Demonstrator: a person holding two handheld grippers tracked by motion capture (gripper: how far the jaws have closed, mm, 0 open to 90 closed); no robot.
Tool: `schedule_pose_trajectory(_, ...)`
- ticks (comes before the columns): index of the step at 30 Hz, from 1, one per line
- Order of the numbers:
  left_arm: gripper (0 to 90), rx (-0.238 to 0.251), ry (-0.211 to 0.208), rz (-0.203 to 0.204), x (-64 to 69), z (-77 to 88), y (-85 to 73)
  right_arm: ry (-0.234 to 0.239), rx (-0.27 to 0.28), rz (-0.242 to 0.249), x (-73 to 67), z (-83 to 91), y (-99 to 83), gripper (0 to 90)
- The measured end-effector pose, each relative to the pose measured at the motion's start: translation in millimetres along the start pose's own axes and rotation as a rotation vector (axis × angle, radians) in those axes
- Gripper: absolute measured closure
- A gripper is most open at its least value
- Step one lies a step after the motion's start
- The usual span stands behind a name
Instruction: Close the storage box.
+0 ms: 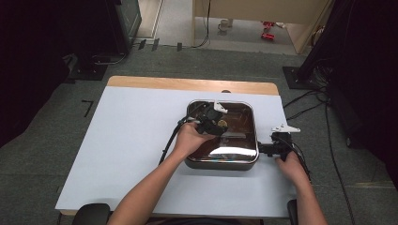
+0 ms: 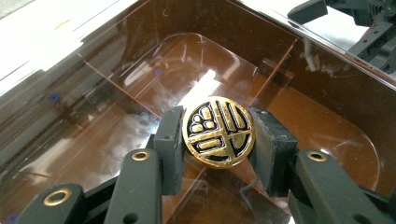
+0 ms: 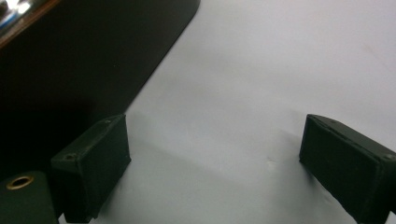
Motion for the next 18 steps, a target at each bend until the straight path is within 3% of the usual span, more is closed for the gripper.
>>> schedule_pose_trajectory(10,59.4,-0.025,-0.075,0.035,-1.0,1.0,-0.2,0.000,-0.001,0.000,0.0,0.0,0.0,8.0)
schedule_pose_trajectory(12,59.0,-0.033,-0.060,0.017,1.0,0.1,-2.5,0.000,-0.001,0.000,0.0,0.0,0.0,8.0)
schedule_pose_trajectory(18,58.3,-0.010,-0.067,0.026,0.2,-0.3,-2.7,-0.001,-0.001,0.000,-0.1,0.0,0.0,8.0)
Point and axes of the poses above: each handheld gripper's, and its own axes: z roughly backward along the jaws, y roughly out of its top, x roughly to its right, the point moved 8 cm from there along -z, roughly forward along the jaws, and after that the axes turned 6 degrees about y, right-handed, at the moved point
